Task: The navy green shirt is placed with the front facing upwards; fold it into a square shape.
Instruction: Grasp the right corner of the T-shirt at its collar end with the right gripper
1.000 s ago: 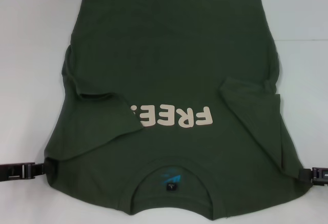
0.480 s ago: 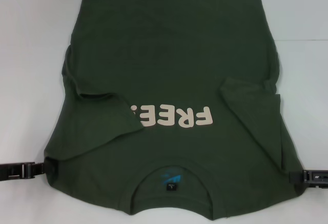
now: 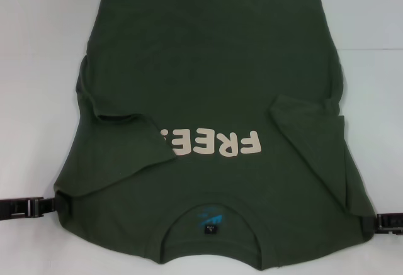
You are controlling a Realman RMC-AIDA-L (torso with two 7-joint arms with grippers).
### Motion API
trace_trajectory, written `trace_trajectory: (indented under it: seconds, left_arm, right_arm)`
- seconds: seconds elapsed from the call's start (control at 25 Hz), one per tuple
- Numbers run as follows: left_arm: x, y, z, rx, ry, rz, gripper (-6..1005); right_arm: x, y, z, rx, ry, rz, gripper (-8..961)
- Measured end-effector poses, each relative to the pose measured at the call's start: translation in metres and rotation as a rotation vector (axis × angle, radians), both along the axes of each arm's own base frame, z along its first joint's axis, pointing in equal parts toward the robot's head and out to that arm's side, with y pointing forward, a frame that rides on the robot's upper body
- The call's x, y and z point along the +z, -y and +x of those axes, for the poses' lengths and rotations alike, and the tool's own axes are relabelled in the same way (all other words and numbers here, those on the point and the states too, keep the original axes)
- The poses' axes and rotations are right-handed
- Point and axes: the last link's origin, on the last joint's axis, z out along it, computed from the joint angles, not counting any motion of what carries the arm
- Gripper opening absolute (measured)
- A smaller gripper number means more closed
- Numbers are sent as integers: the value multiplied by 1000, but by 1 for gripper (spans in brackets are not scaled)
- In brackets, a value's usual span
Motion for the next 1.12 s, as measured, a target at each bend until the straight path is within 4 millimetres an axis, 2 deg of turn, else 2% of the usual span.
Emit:
trace_trajectory:
  seconds: [0.44,0.64,0.76,1.12]
  left_arm:
    - [1,-1,0,1,3,4,28]
    - [2,-1,0,-1,1,5,28]
    - [2,-1,0,-1,1,5,28]
    - [11,4,6,-10,75,7,28]
  right_arm:
    - [1,-3,2,-34,27,-3,421]
    - [1,-4,3,-36,31,-4,206]
    - [2,-4,3,-38,31,0,4]
    - [10,8,13,-23,7,72,4]
